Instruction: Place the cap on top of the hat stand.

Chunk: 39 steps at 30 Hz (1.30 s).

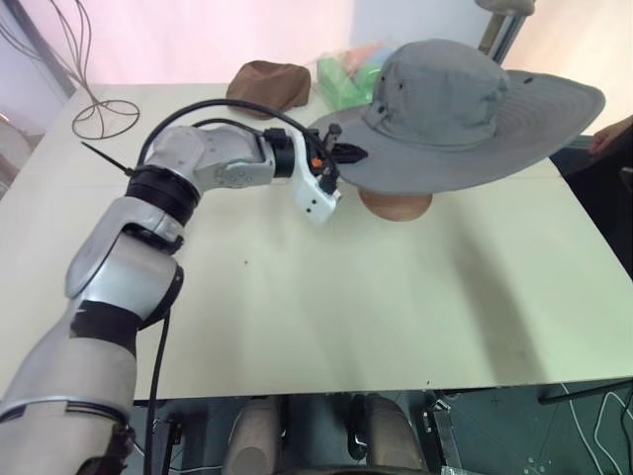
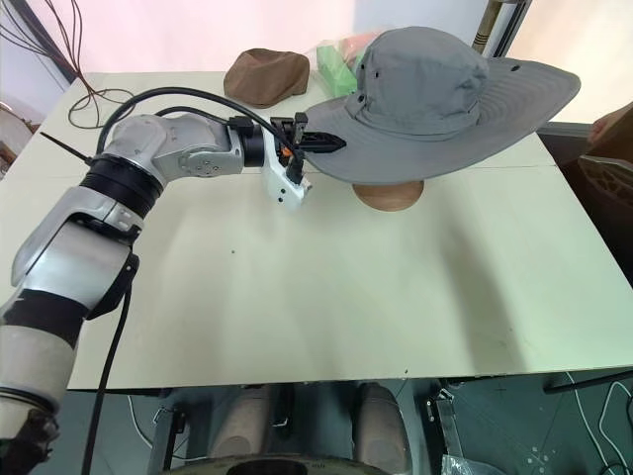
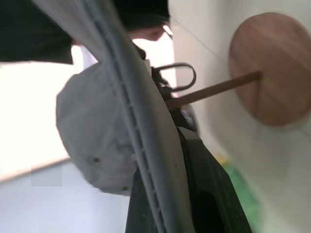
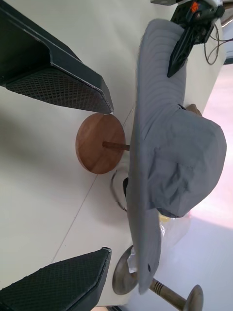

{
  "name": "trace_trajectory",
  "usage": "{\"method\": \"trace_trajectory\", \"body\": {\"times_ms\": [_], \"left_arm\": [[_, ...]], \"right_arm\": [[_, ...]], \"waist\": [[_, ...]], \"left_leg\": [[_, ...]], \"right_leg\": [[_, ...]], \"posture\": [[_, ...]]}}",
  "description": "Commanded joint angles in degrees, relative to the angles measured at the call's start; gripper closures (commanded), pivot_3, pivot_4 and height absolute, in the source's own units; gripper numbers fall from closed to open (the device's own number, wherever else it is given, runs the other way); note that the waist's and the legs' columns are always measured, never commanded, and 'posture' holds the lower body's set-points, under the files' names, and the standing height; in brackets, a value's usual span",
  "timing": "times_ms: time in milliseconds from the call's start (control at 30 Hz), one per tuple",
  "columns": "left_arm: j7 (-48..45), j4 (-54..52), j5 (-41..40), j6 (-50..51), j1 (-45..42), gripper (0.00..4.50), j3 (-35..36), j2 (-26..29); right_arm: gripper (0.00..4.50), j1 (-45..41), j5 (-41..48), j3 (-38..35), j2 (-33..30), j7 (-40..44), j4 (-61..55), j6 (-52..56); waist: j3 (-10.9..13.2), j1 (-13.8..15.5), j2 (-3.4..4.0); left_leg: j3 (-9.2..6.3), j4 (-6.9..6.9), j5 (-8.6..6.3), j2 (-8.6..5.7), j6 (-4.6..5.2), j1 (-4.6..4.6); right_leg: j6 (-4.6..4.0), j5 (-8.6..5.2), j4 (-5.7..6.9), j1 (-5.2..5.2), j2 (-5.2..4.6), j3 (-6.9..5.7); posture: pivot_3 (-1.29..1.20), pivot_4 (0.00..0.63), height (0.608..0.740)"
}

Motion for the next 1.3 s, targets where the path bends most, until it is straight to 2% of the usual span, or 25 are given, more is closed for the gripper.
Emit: {"method": "trace_trajectory", "body": {"times_ms": [33, 233, 400, 600, 700, 933, 1167, 1233, 1300], "left_arm": [[7.74, -3.65, 7.21, 0.88, -0.28, 4.46, -3.48, 1.73], [19.71, -3.54, 17.16, 4.66, -3.97, 4.46, -8.69, 3.73], [23.50, -1.85, 18.63, 3.84, -5.15, 4.46, -10.76, 4.20], [24.39, 0.77, 17.49, 2.85, -6.07, 4.46, -11.29, 3.53], [23.14, 1.94, 15.64, 0.67, -5.57, 3.61, -10.94, 3.14], [23.98, 0.90, 15.29, -0.09, -4.96, 0.04, -10.13, 4.95], [27.64, -0.97, 15.50, -1.40, -2.81, 0.04, -9.65, 12.81], [25.62, 0.18, 11.96, -4.27, -1.51, 0.04, -7.79, 16.36], [17.45, 5.56, 6.87, -10.75, -0.75, 0.04, -7.42, 19.32]], "right_arm": [[0.00, -1.08, 0.87, -0.09, -0.37, -0.67, 0.47, -1.39], [0.00, 3.78, -0.83, -0.19, 0.04, 1.99, -0.55, -1.60], [0.00, 8.60, -2.50, -3.74, -0.62, 4.56, 0.15, -2.23], [0.00, 8.53, 0.59, -6.89, -1.86, 6.69, -0.62, 0.82], [0.00, 8.21, 0.67, -6.89, -2.53, 6.60, -0.64, 1.01], [0.00, 7.04, 0.56, -4.88, -3.82, 6.98, -0.10, 0.48], [0.00, 7.39, -1.48, -2.73, -5.84, 9.71, 1.84, -1.46], [0.00, 7.64, -2.54, -2.19, -7.00, 11.30, 3.39, -2.31], [0.00, 7.62, -3.66, -1.69, -8.28, 12.97, 5.28, -3.39]], "waist": [[0.00, 0.00, 0.00], [0.05, 0.53, -0.09], [0.03, 1.37, -0.05], [0.05, 1.39, -0.08], [0.04, 1.36, -0.08], [0.04, 1.39, -0.08], [0.04, 1.28, -0.07], [0.04, 1.23, -0.07], [0.04, 1.23, -0.07]], "left_leg": [[0.00, 0.00, 0.00, 0.00, 0.00, 0.00], [-0.01, 0.02, 0.00, -0.02, 0.00, -0.04], [0.04, 0.03, -0.02, -0.01, 0.03, -0.02], [0.02, 0.04, -0.02, -0.01, 0.03, -0.03], [0.02, 0.04, -0.02, 0.00, 0.03, -0.02], [0.03, 0.06, -0.02, 0.00, 0.03, -0.04], [0.04, 0.04, -0.02, 0.01, 0.03, -0.01], [0.05, 0.05, -0.02, 0.00, 0.03, -0.02], [0.07, 0.05, -0.02, 0.01, 0.03, -0.01]], "right_leg": [[0.00, 0.00, 0.00, 0.00, 0.00, 0.00], [0.00, 0.00, 0.00, 0.00, -0.01, 0.00], [0.01, 0.00, -0.01, -0.01, -0.02, 0.02], [0.01, 0.00, -0.01, -0.01, -0.01, 0.02], [0.01, 0.00, -0.01, -0.01, -0.01, 0.02], [0.00, 0.00, -0.01, -0.01, -0.01, 0.02], [0.00, 0.00, 0.02, -0.03, 0.00, 0.03], [0.01, 0.00, 0.03, -0.03, -0.01, 0.02], [0.00, 0.00, 0.03, -0.05, 0.00, 0.04]], "posture": [[0.00, 0.150, 0.740], [0.00, 0.150, 0.740], [0.00, 0.150, 0.740], [0.00, 0.150, 0.740], [0.00, 0.150, 0.740], [0.00, 0.150, 0.740], [0.00, 0.150, 0.740], [0.00, 0.150, 0.740], [0.00, 0.150, 0.740]]}}
